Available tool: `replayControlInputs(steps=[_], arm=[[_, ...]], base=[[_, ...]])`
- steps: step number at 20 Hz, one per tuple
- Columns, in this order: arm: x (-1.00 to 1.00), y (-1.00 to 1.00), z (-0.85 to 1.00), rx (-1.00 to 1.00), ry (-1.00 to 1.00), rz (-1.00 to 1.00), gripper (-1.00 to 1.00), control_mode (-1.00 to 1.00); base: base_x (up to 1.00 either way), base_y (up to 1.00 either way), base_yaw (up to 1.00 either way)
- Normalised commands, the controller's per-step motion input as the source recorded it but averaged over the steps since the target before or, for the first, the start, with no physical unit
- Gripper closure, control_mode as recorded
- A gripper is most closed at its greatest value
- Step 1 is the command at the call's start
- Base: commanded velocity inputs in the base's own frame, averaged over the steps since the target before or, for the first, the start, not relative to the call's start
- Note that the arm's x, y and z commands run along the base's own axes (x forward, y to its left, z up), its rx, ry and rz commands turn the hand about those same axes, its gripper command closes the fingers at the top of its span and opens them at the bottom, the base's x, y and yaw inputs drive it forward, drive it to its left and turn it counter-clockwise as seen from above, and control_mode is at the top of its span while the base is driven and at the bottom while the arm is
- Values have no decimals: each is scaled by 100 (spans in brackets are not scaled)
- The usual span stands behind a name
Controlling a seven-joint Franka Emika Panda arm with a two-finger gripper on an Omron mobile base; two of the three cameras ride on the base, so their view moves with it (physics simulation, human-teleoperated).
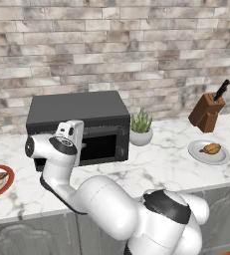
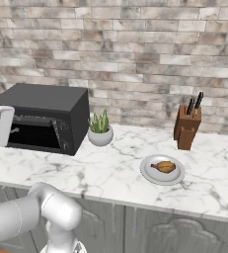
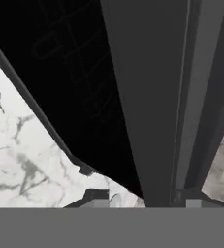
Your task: Open the toaster oven door. Place the baguette on the bottom rack in the toaster oven and place the chicken drumstick on the top rack.
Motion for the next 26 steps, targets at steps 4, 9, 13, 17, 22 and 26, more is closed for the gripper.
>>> replayControlInputs(steps=[4,9,13,17,22,26], arm=[[-56,16,-94,-3,16,11,100,-100],[-67,18,-89,-3,25,5,100,-100],[-55,8,-58,3,35,0,100,-100],[-12,2,39,11,4,0,100,-100],[-4,18,68,7,12,-9,100,-100],[0,11,58,2,2,-22,100,-100]], base=[[0,0,0],[0,0,0],[0,0,0],[0,0,0],[0,0,0],[0,0,0]])
